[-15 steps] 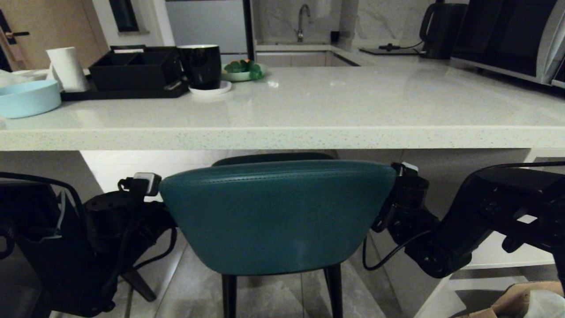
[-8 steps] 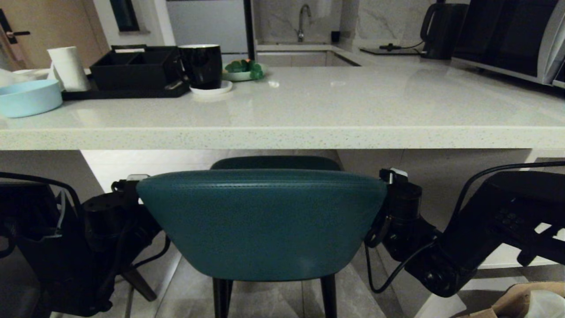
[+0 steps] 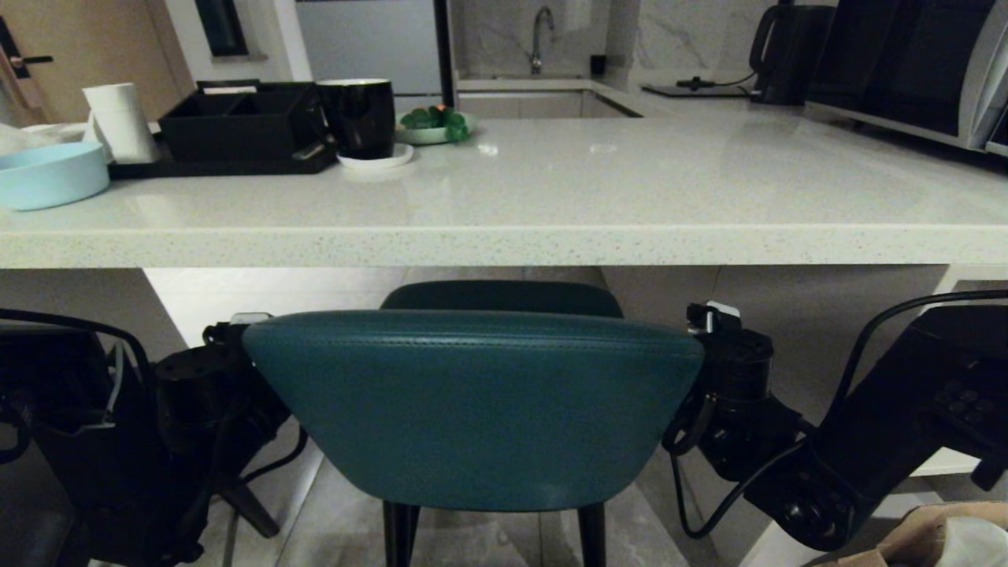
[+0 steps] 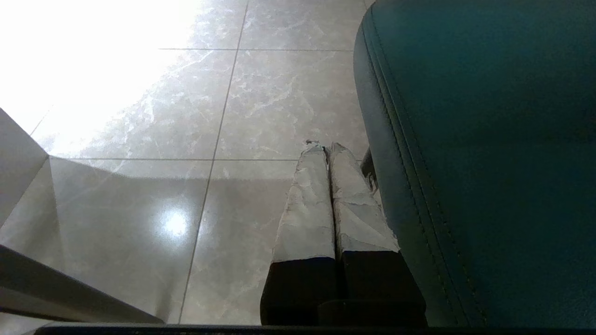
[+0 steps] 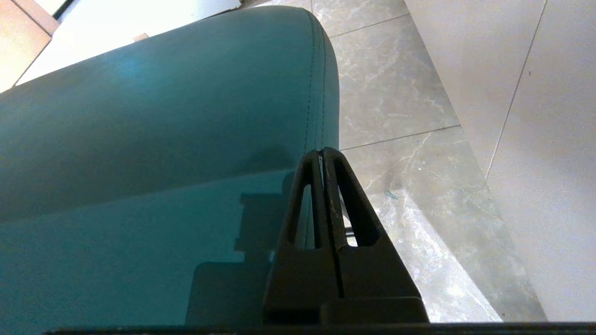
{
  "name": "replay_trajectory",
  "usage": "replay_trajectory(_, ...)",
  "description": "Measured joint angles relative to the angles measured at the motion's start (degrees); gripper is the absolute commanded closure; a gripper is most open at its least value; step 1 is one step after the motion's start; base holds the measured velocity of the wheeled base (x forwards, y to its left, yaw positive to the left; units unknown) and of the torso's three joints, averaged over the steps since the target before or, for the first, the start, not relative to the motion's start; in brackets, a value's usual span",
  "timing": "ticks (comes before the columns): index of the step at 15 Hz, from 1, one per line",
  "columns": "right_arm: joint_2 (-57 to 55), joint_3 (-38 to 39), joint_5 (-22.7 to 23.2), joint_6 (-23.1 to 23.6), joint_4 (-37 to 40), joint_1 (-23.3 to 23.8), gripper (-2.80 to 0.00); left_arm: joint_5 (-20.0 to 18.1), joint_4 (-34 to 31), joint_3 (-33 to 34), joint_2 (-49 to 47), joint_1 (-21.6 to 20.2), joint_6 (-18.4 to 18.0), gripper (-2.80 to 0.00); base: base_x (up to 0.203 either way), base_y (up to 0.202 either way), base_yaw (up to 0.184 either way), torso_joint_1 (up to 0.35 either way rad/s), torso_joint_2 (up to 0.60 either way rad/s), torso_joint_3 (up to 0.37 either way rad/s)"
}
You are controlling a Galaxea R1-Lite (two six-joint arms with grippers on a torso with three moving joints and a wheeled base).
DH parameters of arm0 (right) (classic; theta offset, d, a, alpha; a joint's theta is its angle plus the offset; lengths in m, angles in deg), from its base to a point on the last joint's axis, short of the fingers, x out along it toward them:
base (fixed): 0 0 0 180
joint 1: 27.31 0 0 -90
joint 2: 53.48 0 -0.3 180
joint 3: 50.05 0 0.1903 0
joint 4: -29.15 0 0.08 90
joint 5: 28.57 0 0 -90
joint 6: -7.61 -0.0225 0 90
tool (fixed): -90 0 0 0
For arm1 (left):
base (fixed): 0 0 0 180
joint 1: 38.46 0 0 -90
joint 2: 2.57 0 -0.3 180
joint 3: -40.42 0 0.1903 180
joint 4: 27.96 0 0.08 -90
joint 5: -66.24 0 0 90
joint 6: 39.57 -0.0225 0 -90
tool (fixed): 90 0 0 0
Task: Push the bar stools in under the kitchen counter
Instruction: Pull the blue chair out from under the dining table
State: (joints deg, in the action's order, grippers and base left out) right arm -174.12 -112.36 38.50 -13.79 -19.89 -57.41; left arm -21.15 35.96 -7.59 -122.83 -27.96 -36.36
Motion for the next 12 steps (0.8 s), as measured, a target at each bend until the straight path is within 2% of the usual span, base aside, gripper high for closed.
replay_trajectory(6,0.2,0.3,-0.1,0.3,0.0,0.0,0.00,0.0,-0.1,0.2,0.2,1.0,0.1,0.00,-0.011,0.000,0.000,0.001,0.00,0.001)
replay_trajectory(12,0.3,0.1,-0.1,0.8,0.4,-0.2,0.00,0.0,-0.2,0.6,0.2,1.5,0.1,0.00,-0.185,0.000,-0.002,0.004,0.00,0.003)
